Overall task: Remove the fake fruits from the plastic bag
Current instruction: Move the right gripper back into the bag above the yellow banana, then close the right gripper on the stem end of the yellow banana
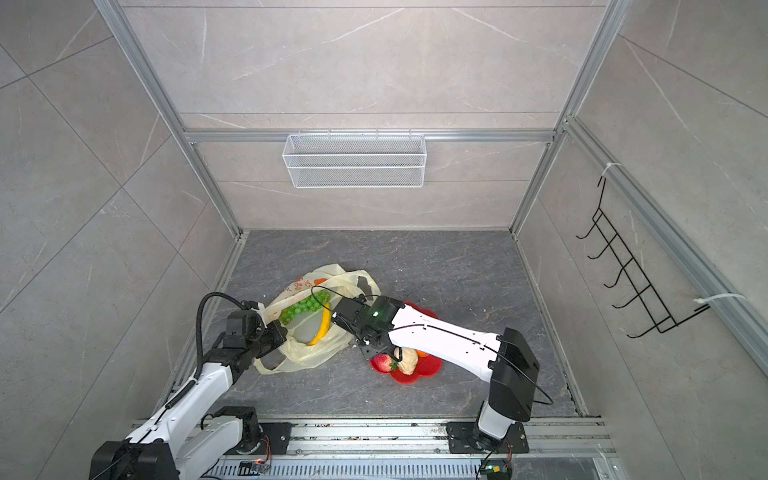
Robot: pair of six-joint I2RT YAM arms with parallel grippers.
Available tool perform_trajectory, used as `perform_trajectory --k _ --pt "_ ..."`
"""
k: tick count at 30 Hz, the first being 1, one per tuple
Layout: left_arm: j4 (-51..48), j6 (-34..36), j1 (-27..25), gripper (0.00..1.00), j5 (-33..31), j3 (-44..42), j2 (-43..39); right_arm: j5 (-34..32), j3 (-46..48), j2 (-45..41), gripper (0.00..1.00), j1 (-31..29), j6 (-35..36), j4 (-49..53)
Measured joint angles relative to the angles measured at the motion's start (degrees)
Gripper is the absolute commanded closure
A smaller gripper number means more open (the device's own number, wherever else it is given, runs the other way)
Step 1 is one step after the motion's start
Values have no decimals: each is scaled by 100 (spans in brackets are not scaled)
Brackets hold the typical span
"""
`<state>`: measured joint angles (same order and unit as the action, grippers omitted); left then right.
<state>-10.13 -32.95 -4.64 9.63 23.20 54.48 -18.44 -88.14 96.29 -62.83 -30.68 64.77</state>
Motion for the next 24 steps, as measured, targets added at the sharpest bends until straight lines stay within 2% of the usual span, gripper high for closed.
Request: perform_trajectory --k 3,8,18,24 --pt "2 0 2 100 0 0 0 -160 -673 136 41 -227 -48 -31" --pt "4 0 0 100 0 0 0 39 -1080 549 39 -304 -173 -649" --pt "24 2 -52 100 4 0 15 575 -3191 3202 42 -144 -455 -903" --pt "35 4 -63 100 26 0 39 647 -4218 4168 46 118 -590 -627"
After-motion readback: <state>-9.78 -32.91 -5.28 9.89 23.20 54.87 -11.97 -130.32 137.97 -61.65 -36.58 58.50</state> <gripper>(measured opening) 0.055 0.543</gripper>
